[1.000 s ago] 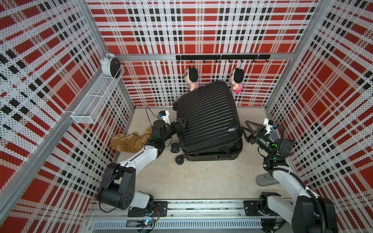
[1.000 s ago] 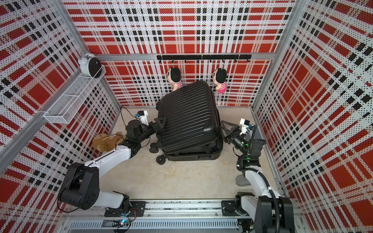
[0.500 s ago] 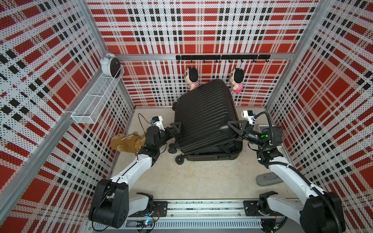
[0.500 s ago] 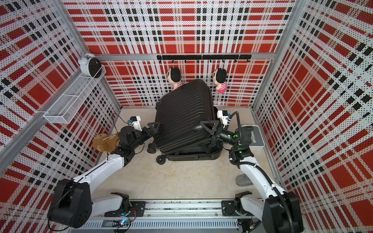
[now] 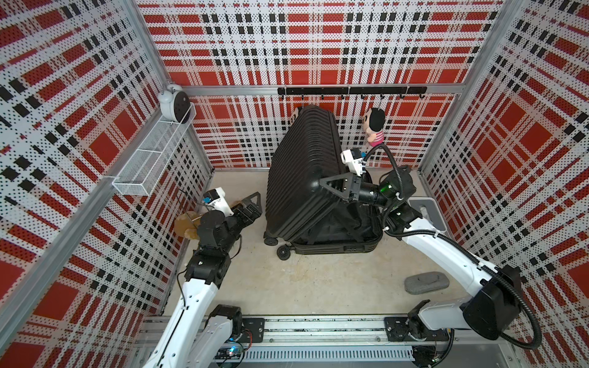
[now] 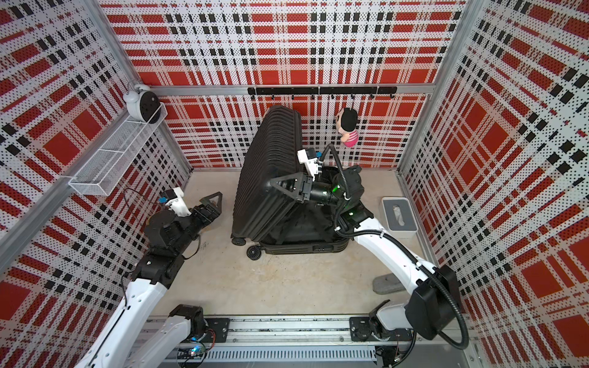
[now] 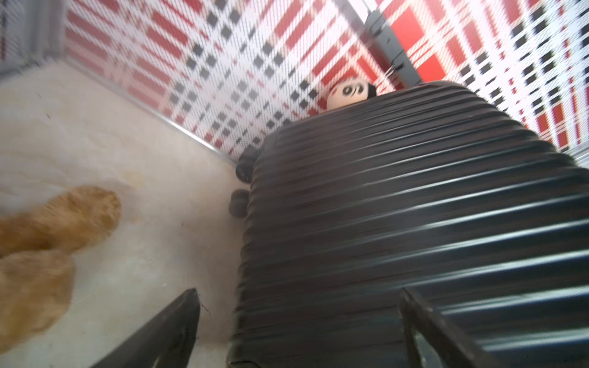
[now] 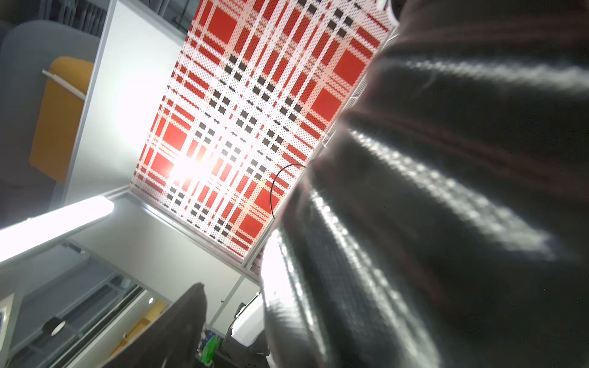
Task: Open the suitcase zippers
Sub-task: Open the suitcase at the center of the board.
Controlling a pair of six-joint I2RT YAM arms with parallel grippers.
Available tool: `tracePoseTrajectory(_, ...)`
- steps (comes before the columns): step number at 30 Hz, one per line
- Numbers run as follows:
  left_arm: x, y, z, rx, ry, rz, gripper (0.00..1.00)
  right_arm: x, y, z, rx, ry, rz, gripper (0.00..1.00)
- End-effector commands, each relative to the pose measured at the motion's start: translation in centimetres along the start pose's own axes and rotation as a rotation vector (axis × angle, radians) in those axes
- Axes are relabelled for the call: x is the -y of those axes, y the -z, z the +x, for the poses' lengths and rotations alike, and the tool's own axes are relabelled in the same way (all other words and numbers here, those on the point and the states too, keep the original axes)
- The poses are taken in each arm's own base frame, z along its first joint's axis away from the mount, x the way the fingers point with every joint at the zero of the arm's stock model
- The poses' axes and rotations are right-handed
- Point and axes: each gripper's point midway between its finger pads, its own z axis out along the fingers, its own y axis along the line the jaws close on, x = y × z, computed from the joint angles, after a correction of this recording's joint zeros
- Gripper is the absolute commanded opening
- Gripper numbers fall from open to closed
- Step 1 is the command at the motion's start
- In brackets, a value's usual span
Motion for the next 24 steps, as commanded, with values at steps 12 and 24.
tracePoseTrajectory(12, 2.4, 5.9, -6.0, 0.161, -0.081, -0.059, 0.98, 4.7, -11.8, 2.5, -0.198, -0.034, -0.01, 0.98)
tracePoseTrajectory(24, 4.4, 10.7, -10.4, 0.308, -0.1, -0.078, 0.98, 8.0, -15.2, 3.9, -0.272, -0.007, 0.061, 1.0)
